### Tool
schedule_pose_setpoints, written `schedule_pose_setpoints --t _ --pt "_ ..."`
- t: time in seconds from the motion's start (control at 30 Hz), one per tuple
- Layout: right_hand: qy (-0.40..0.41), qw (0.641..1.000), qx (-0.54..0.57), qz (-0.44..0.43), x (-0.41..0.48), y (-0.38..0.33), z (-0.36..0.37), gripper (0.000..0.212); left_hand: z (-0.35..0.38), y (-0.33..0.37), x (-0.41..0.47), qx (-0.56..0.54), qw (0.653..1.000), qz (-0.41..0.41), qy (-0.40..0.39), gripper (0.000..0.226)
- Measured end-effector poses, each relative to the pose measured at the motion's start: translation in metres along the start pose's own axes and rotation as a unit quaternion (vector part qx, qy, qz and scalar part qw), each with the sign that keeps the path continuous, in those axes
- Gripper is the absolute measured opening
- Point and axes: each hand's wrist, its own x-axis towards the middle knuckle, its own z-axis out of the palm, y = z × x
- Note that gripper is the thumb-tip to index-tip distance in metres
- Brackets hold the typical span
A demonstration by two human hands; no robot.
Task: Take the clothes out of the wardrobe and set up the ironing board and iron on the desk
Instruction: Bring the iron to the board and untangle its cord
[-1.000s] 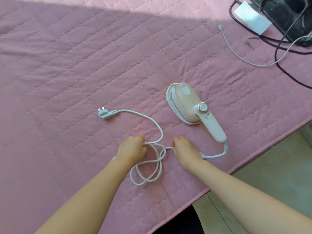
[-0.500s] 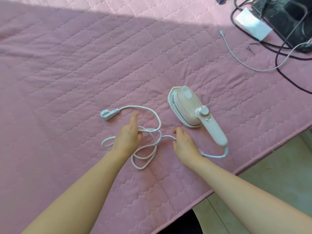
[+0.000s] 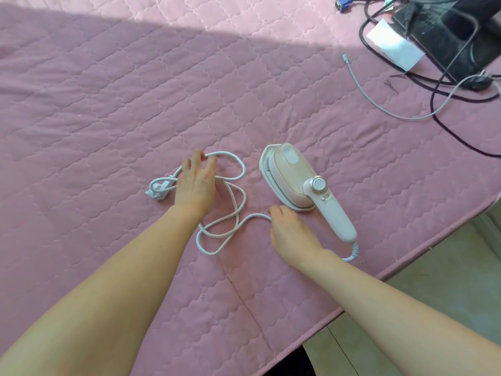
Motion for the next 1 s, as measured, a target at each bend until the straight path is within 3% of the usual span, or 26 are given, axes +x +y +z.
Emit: schedule_pose_setpoints --t 0.1,0.3,0.4,0.5,0.63,0.7,0.8,1.0 --pt "0.018 0.999 -0.02 -0.024 -0.002 0.0 -0.009 0.034 0.001 -0.002 0.008 0.029 0.999 -0.023 -0.022 0.053" --pt "0.112 0.988 -0.065 -0.085 -0.002 0.001 -0.031 0.037 0.002 0.007 0.001 0.101 0.991 0.056 -0.065 0.028" --pt "0.155 0.981 -0.072 -0.093 -0.007 0.004 -0.045 0.039 0.004 0.017 -0.017 0.107 0.987 0.052 -0.104 0.019" --pt "0.201 0.976 -0.056 -0.067 -0.013 0.013 -0.058 0.038 0.009 0.03 -0.029 0.021 0.992 0.018 -0.122 0.014" --pt "0.259 0.965 -0.031 0.002 -0.022 0.034 -0.067 0.044 0.013 0.043 -0.028 -0.19 0.97 -0.111 -0.103 0.013" --pt "0.226 0.972 0.013 0.055 -0.023 0.045 -0.067 0.057 0.014 0.048 -0.023 -0.317 0.922 -0.193 -0.109 0.022" --pt "0.155 0.972 0.13 0.119 -0.021 0.059 -0.061 0.069 0.014 0.061 -0.02 -0.474 0.823 -0.29 -0.117 0.019" --pt "0.073 0.933 0.291 0.199 -0.009 0.07 -0.054 0.051 0.024 0.098 -0.015 -0.688 0.584 -0.415 -0.115 0.009"
